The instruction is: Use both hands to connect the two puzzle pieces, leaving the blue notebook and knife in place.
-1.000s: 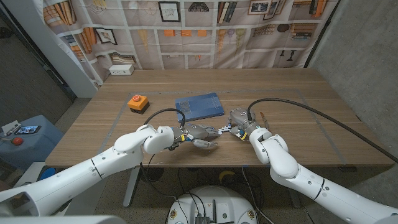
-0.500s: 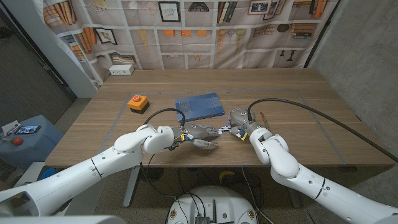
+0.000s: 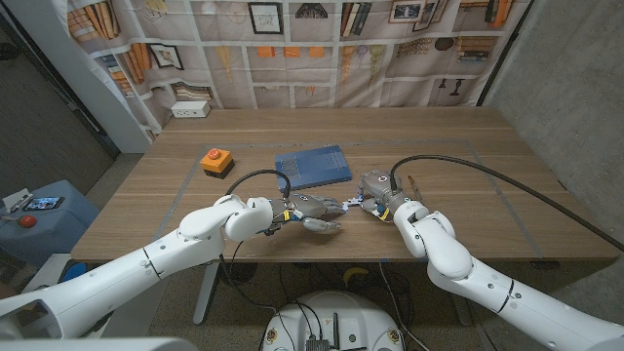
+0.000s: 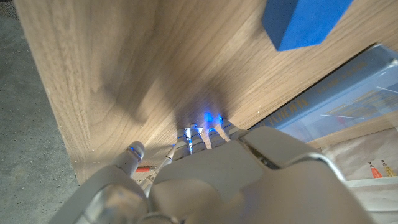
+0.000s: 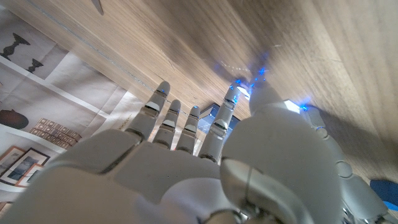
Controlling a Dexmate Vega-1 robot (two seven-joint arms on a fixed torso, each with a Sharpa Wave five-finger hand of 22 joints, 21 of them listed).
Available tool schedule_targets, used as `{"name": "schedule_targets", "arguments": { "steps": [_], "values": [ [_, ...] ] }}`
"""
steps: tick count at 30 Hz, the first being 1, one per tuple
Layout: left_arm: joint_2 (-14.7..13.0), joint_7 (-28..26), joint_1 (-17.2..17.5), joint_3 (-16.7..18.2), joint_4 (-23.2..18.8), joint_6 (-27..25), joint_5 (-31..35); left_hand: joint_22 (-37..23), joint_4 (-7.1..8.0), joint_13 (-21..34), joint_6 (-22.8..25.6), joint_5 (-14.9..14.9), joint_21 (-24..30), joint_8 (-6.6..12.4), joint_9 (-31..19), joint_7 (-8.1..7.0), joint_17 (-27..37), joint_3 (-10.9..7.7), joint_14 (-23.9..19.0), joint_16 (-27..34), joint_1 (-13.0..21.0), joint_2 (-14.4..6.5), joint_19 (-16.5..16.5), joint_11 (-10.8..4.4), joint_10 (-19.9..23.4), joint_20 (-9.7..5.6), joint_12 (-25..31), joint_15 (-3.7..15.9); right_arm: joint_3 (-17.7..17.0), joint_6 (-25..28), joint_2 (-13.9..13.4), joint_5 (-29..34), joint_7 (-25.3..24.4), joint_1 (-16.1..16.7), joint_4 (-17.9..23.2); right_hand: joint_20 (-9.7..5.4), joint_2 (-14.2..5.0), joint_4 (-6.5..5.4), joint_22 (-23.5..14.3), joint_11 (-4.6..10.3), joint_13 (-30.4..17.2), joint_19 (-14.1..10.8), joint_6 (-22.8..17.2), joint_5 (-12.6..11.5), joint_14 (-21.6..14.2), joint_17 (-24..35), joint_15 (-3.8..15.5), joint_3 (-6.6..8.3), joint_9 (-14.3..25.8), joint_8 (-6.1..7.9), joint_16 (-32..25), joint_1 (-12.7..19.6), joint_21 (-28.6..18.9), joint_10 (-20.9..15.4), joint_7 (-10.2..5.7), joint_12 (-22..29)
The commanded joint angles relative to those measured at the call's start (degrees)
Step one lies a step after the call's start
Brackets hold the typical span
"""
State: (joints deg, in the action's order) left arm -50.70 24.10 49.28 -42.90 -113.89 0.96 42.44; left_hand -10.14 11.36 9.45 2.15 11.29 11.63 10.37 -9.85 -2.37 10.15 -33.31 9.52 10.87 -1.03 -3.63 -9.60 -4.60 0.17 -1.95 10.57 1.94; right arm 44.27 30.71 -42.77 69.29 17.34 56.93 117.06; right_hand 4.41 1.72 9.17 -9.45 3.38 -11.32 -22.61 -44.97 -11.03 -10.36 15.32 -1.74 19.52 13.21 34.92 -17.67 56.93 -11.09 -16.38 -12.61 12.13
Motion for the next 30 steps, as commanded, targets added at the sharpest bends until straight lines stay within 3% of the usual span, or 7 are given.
{"name": "schedule_targets", "arguments": {
  "steps": [1,30],
  "values": [
    [0.0,0.1,0.3,-0.1,-0.4,-0.5,0.2,-0.1,-0.19,0.3,0.3,0.1,0.2,-0.04,-0.1,0.18,0.1,-0.43,4.5,-0.1,0.4,-7.5,-10.0,0.04,0.2,-2.46,0.3,1.35,-0.5,-0.4,-0.7,-0.8,-1.4,0.5,0.3,-0.11,0.08,-0.04,-0.3,0.20,-0.3,-0.6,0.5,0.1,-0.5,0.1,0.03,-0.34,0.0,-0.29,-0.4,0.3,-0.2,-0.3,-0.06,-0.2],
    [-0.3,-0.3,0.4,0.2,-0.1,-0.3,-0.3,-0.1,-0.20,0.4,0.3,0.1,0.2,-0.02,-0.1,0.31,0.1,-0.91,4.3,-0.1,0.4,-7.5,-9.7,0.17,0.3,-2.38,0.3,1.14,-0.1,0.1,0.1,-1.6,1.4,-1.0,0.5,0.17,0.96,-0.14,-0.3,-0.78,-0.3,-0.3,3.1,-0.1,0.1,0.3,-0.47,-0.97,-0.3,-1.57,-0.1,-0.2,0.0,0.5,-0.02,-0.5]
  ]
}}
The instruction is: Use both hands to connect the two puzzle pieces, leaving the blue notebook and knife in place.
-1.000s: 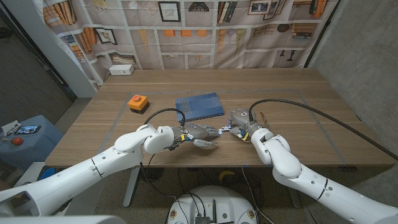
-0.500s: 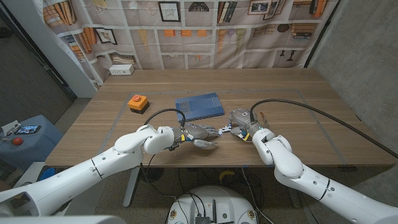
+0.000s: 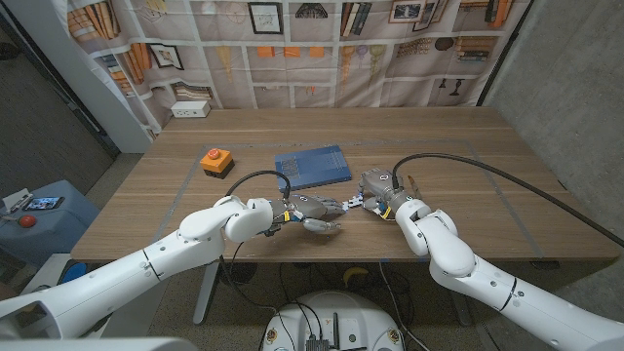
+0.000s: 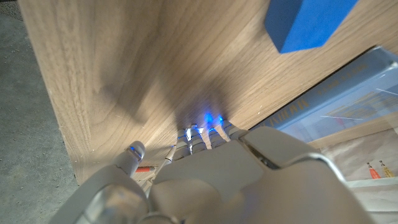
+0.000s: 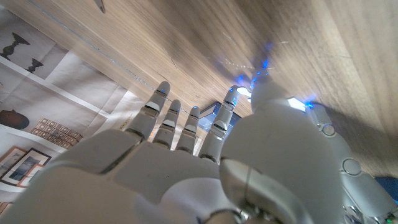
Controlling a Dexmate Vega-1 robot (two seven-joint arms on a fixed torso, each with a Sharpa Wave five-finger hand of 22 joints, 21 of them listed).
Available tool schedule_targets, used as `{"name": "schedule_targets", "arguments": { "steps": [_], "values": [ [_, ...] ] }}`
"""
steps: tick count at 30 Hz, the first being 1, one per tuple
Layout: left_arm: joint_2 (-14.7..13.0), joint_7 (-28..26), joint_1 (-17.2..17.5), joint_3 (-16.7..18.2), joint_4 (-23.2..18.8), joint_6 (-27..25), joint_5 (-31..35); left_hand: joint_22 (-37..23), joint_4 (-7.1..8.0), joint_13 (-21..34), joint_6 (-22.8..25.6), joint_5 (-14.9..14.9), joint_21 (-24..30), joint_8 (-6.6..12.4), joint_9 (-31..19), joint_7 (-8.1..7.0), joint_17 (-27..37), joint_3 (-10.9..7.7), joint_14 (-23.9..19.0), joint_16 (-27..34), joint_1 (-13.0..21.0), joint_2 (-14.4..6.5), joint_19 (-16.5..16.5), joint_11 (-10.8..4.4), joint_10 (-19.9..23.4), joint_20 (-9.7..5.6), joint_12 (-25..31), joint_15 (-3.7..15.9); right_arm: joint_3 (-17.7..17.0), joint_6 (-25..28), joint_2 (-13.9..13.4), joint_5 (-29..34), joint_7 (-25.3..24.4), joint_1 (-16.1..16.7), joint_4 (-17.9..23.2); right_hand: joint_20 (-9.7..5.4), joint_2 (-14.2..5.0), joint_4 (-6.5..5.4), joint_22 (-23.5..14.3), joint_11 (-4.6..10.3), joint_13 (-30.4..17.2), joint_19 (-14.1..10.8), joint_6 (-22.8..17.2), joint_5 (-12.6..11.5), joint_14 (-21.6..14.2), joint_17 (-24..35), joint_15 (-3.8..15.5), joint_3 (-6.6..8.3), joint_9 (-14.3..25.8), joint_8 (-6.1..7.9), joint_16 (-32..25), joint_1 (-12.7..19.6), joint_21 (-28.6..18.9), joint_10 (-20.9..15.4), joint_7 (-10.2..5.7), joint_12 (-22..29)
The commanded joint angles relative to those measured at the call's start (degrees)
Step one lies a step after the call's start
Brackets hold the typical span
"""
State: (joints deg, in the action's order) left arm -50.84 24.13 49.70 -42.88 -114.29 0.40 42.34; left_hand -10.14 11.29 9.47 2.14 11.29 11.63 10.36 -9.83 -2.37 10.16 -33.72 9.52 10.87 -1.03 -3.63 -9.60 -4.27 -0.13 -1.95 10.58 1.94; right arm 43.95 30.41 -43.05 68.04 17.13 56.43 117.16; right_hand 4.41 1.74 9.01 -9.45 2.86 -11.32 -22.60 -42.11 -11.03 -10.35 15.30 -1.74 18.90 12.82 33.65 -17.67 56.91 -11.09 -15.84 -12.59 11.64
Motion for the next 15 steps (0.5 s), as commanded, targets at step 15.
{"name": "schedule_targets", "arguments": {
  "steps": [15],
  "values": [
    [-0.3,-0.4,0.0,0.3,0.3,0.2,-0.5,-0.1,-0.14,0.3,0.2,0.1,0.2,-0.04,-0.1,0.40,0.1,-0.69,4.2,-0.1,0.4,-7.5,-9.6,-0.06,0.5,-2.36,0.3,1.16,0.6,0.7,0.7,-0.4,4.4,-1.2,0.8,0.71,1.70,-0.15,-0.3,-1.10,-0.4,0.5,4.2,-0.5,1.3,0.5,-1.13,-0.90,-0.2,-2.15,0.5,-0.7,0.2,1.7,0.07,-0.5]
  ]
}}
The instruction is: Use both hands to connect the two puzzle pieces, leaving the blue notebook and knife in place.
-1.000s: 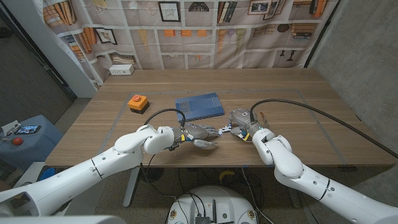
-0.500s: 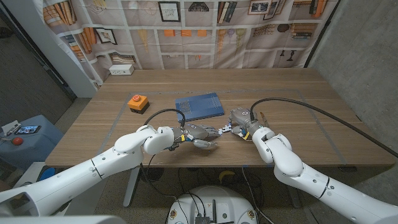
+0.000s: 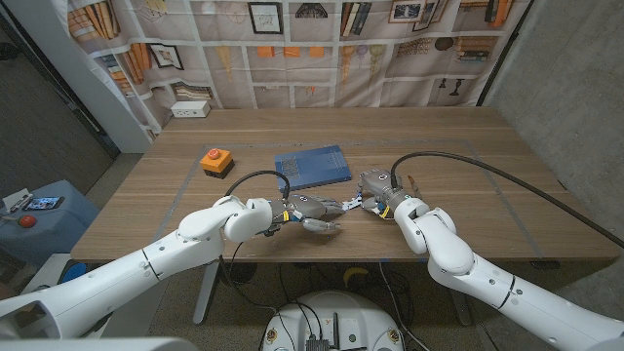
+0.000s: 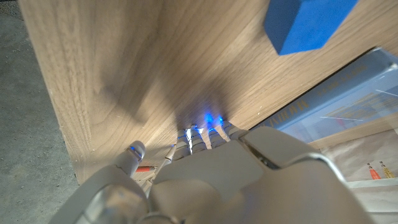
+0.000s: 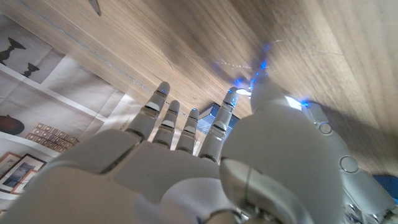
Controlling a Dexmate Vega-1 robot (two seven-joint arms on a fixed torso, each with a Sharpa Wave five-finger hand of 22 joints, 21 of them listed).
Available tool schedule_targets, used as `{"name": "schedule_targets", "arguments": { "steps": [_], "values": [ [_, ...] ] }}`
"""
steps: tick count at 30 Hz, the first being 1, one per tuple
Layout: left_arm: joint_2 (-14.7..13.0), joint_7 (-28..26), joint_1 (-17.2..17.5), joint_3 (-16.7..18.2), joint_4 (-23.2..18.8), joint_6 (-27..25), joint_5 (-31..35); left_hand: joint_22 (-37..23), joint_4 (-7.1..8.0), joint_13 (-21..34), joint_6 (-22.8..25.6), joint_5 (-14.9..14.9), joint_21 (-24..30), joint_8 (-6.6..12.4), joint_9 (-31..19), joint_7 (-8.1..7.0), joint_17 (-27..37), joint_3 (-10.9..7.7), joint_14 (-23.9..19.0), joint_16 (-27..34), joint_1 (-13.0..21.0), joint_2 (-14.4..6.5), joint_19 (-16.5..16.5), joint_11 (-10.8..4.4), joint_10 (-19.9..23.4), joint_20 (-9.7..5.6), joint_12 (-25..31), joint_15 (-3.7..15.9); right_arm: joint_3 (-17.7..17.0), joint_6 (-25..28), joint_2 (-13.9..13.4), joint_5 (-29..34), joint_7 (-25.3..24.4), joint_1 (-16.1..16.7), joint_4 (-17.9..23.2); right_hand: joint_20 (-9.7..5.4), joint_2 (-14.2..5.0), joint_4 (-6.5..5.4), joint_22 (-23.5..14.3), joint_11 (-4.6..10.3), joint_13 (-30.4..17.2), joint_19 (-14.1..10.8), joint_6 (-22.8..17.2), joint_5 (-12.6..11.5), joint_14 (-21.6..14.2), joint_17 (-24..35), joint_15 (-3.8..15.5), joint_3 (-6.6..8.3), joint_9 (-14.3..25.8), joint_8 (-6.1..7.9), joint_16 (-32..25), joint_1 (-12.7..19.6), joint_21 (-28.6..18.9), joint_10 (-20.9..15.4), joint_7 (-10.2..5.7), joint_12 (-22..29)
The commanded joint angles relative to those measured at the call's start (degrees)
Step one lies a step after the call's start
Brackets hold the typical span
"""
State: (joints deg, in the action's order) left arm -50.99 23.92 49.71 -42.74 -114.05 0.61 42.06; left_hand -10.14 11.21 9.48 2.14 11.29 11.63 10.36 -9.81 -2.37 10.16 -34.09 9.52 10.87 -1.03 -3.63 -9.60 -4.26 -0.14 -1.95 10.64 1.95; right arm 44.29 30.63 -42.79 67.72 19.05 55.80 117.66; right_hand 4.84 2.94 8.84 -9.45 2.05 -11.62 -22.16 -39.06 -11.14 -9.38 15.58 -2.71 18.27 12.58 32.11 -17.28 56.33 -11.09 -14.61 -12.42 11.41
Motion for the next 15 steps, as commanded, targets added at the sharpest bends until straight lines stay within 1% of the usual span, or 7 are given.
{"name": "schedule_targets", "arguments": {
  "steps": [1,7,9,13,15],
  "values": [
    [-0.1,-0.3,0.0,0.1,0.1,0.1,-0.2,-0.1,-0.06,0.3,0.2,0.1,0.2,-0.04,-0.1,0.40,0.1,-0.34,4.2,-0.2,0.5,-7.5,-9.6,-0.12,0.5,-2.36,0.2,1.16,0.2,0.5,0.4,-0.2,2.4,-0.6,0.3,0.33,0.61,0.01,-0.3,-0.55,-0.1,0.1,2.0,-0.4,0.4,0.2,-0.30,-0.35,0.0,-1.01,0.1,-0.2,0.2,0.6,-0.01,-0.3],
    [-0.1,-0.3,0.1,0.1,0.2,0.0,-0.2,-0.1,-0.07,0.3,0.2,0.1,0.2,-0.05,-0.1,0.41,0.1,-0.43,4.2,-0.2,0.5,-7.5,-9.6,-0.14,0.6,-2.36,0.2,1.19,0.3,0.9,0.6,-0.1,3.7,-0.9,0.3,0.53,0.81,-0.06,-0.3,-0.94,-0.1,0.5,3.3,-0.6,1.0,0.3,-0.53,-0.53,-0.1,-1.62,0.4,-0.4,0.3,1.4,0.02,-0.5],
    [-0.2,-0.3,0.1,0.1,0.1,0.0,-0.3,-0.1,-0.07,0.3,0.1,0.1,0.2,-0.06,-0.1,0.45,0.1,-0.46,4.2,-0.2,0.5,-7.5,-9.5,-0.07,0.6,-2.34,0.2,1.18,0.3,1.1,0.7,-0.1,3.9,-1.0,0.3,0.55,0.85,-0.10,-0.4,-1.08,-0.1,0.7,4.5,-0.7,1.1,0.3,-0.61,-0.60,-0.1,-2.13,0.5,-0.5,0.3,1.6,0.44,-0.5],
    [-0.3,-0.3,0.2,0.2,0.2,-0.1,-0.4,-0.1,-0.08,0.3,0.1,0.1,0.2,-0.06,-0.1,0.46,0.1,-0.51,4.2,-0.2,0.5,-7.5,-9.5,0.00,0.6,-2.36,0.2,1.15,0.1,1.4,0.8,-0.5,4.8,-1.2,0.5,0.61,1.04,-0.14,-0.4,-1.29,-0.2,0.9,5.7,-0.8,1.5,0.4,-0.88,-0.76,-0.2,-2.63,0.7,-0.7,0.4,2.1,0.73,-0.5],
    [-0.3,-0.4,0.2,0.2,0.1,-0.1,-0.3,-0.1,-0.09,0.3,0.1,0.1,0.2,-0.06,-0.1,0.46,0.1,-0.55,4.2,-0.2,0.5,-7.5,-9.5,0.06,0.5,-2.36,0.2,1.16,0.1,1.6,0.8,-0.6,5.3,-1.4,0.7,0.73,1.09,-0.20,-0.4,-1.49,-0.2,1.2,6.3,-0.8,1.8,0.4,-0.92,-0.85,-0.2,-2.92,0.9,-0.8,0.4,2.5,1.15,-0.6]
  ]
}}
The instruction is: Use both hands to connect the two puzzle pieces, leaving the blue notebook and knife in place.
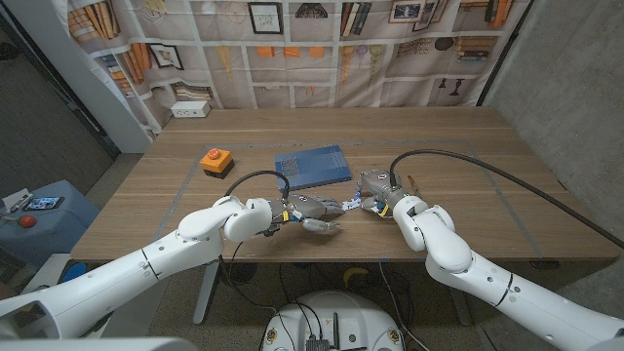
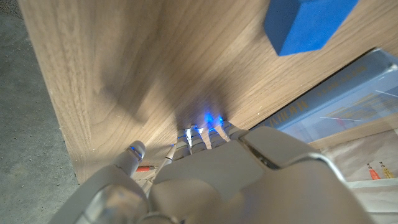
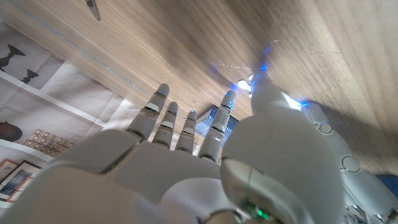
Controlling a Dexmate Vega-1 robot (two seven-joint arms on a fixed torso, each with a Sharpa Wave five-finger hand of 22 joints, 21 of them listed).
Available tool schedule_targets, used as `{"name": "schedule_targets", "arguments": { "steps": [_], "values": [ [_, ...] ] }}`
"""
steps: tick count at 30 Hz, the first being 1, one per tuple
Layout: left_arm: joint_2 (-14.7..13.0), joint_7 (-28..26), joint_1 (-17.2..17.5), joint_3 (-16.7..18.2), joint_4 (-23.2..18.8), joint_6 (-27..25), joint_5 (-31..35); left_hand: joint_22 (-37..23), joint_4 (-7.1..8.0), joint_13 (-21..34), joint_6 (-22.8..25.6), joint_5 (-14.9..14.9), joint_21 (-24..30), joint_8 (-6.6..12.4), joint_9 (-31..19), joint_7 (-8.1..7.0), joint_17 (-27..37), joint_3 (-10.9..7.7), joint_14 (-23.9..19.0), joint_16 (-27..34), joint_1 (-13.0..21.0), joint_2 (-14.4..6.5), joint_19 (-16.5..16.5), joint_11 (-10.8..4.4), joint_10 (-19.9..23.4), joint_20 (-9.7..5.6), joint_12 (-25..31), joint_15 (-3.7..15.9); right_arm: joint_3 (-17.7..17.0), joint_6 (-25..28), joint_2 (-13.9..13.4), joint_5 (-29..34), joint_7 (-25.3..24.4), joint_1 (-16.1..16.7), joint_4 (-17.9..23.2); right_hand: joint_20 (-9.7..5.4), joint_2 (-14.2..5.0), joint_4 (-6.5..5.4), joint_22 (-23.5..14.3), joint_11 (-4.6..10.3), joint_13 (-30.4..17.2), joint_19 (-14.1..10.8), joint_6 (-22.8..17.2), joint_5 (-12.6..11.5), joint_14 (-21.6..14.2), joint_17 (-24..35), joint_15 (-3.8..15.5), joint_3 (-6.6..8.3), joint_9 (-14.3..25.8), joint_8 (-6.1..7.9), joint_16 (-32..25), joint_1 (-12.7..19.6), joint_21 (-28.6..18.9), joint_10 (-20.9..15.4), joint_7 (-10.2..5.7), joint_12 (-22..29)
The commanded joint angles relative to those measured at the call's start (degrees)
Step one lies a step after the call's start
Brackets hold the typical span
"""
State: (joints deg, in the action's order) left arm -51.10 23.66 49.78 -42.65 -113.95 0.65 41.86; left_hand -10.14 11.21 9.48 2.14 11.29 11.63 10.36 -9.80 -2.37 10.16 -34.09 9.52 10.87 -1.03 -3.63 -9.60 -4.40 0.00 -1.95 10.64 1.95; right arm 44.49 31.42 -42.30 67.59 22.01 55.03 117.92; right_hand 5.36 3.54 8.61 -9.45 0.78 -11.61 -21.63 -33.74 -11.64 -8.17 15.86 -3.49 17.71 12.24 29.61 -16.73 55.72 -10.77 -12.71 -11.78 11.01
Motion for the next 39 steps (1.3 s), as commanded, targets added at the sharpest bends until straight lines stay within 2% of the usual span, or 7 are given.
{"name": "schedule_targets", "arguments": {
  "steps": [1,10,17,21,27,35,39],
  "values": [
    [-0.2,-0.1,0.1,0.2,0.0,-0.2,-0.2,-0.1,-0.09,0.3,0.1,0.1,0.2,-0.06,-0.1,0.44,0.1,-0.57,4.2,-0.2,0.5,-7.5,-9.4,0.15,0.4,-2.36,0.2,1.16,-0.1,1.0,0.4,-0.5,3.0,-0.7,0.5,0.24,0.52,0.01,-0.4,-0.41,-0.2,0.7,1.4,-0.4,0.7,0.1,-0.18,-0.33,0.1,-0.59,0.4,-0.3,0.1,0.8,0.73,-0.2],
    [-0.3,-0.5,0.2,0.2,0.0,0.1,-0.2,-0.1,-0.12,0.3,0.1,0.1,0.2,-0.07,-0.1,0.44,0.1,-0.72,4.2,-0.2,0.5,-7.5,-9.4,0.13,0.5,-2.38,0.2,1.20,-0.7,2.3,0.3,-1.6,5.9,-1.2,1.8,0.75,1.00,-0.62,-0.4,-1.74,-0.3,2.4,6.8,-1.0,2.6,0.3,-1.37,-1.16,-0.1,-2.96,1.3,-2.2,0.2,3.5,2.50,-0.3],
    [-0.3,-0.4,0.1,0.2,0.1,0.1,0.0,-0.1,-0.14,0.3,0.1,0.1,0.2,-0.05,-0.1,0.45,0.1,-0.83,4.1,-0.2,0.5,-7.5,-9.3,0.09,0.6,-2.40,0.2,1.27,-0.9,2.3,-0.1,-2.7,8.3,-2.0,2.6,1.24,1.53,-0.91,-0.4,-2.34,-0.3,3.8,10.5,-1.9,4.2,0.3,-2.35,-1.78,-0.6,-4.88,2.2,-3.6,0.3,5.7,3.05,-0.5],
    [-0.3,-0.4,0.1,0.2,0.1,0.1,0.0,-0.1,-0.15,0.3,0.1,0.1,0.2,-0.04,-0.1,0.46,0.1,-0.89,4.1,-0.2,0.5,-7.5,-9.3,0.08,0.5,-2.41,0.2,1.26,-1.4,2.2,-0.5,-3.7,7.6,-1.9,3.0,1.33,1.86,-1.26,-0.4,-2.65,-0.3,4.4,12.5,-2.6,4.8,0.4,-2.52,-2.28,-0.8,-6.05,2.5,-4.7,0.3,6.7,3.26,-0.5],
    [-0.1,-0.4,-0.1,0.1,0.2,0.3,0.2,-0.1,-0.17,0.3,0.1,0.1,0.2,-0.02,-0.1,0.50,0.1,-0.97,4.1,-0.2,0.6,-7.5,-9.3,0.07,0.6,-2.42,0.3,1.20,-2.5,2.6,-0.7,-5.7,5.6,-1.3,3.4,1.09,1.68,-1.82,-0.4,-2.48,-0.4,4.6,13.2,-3.0,5.1,0.5,-2.22,-2.66,-0.9,-6.60,2.6,-5.9,0.2,7.0,3.07,-0.3],
    [0.1,-0.7,-0.4,0.0,0.5,0.7,0.5,-0.1,-0.18,0.3,0.3,0.1,0.2,0.06,-0.1,0.60,0.1,-1.13,3.9,-0.1,0.6,-7.5,-9.2,0.05,0.7,-2.37,0.3,1.24,-3.4,3.8,-1.4,-7.9,1.9,0.0,3.7,0.80,1.04,-4.26,-0.4,-2.51,-0.4,4.2,13.0,-3.9,4.4,0.7,-2.10,-4.43,-0.9,-7.11,2.3,-10.7,-0.2,6.5,3.23,0.2],
    [0.3,-0.7,-0.8,-0.2,0.8,1.0,0.7,-0.1,-0.19,0.3,0.5,0.1,0.2,0.09,-0.1,0.62,0.1,-1.20,3.7,-0.1,0.6,-7.5,-9.0,0.02,0.8,-2.40,0.3,1.25,-4.0,3.9,-1.6,-9.9,-0.5,0.7,3.7,0.77,0.31,-6.18,-0.4,-2.68,-0.4,3.9,14.3,-4.3,4.1,0.8,-2.04,-5.75,-0.8,-8.08,2.2,-14.6,-0.3,6.5,4.70,0.4]
  ]
}}
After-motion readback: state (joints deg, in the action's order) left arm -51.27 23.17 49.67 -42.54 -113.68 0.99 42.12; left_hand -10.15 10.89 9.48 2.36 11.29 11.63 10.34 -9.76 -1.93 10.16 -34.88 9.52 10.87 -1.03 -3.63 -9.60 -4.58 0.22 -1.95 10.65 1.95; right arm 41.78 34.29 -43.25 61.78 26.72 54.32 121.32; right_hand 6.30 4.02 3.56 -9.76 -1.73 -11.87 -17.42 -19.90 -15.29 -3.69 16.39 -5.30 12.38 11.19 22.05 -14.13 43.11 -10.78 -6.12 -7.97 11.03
